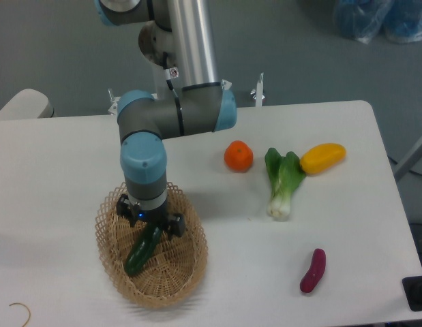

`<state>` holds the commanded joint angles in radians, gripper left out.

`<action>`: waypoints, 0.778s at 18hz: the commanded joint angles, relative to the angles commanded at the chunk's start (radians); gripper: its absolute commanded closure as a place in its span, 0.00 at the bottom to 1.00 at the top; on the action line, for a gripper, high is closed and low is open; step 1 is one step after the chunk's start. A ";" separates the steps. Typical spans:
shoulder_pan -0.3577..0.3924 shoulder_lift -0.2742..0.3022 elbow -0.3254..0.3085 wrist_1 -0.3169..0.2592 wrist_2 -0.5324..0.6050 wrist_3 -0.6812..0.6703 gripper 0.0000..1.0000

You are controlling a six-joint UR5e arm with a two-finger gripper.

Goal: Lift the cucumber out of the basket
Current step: 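Lower the gripper over the green cucumber in the basket, then close the gripper on the green cucumber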

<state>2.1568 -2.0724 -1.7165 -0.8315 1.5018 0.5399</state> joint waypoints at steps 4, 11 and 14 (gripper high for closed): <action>0.000 -0.009 0.002 0.003 0.003 0.005 0.00; -0.002 -0.011 0.003 0.002 0.005 0.002 0.26; -0.002 -0.009 0.008 0.002 0.005 0.003 0.46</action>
<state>2.1552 -2.0816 -1.7089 -0.8299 1.5064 0.5430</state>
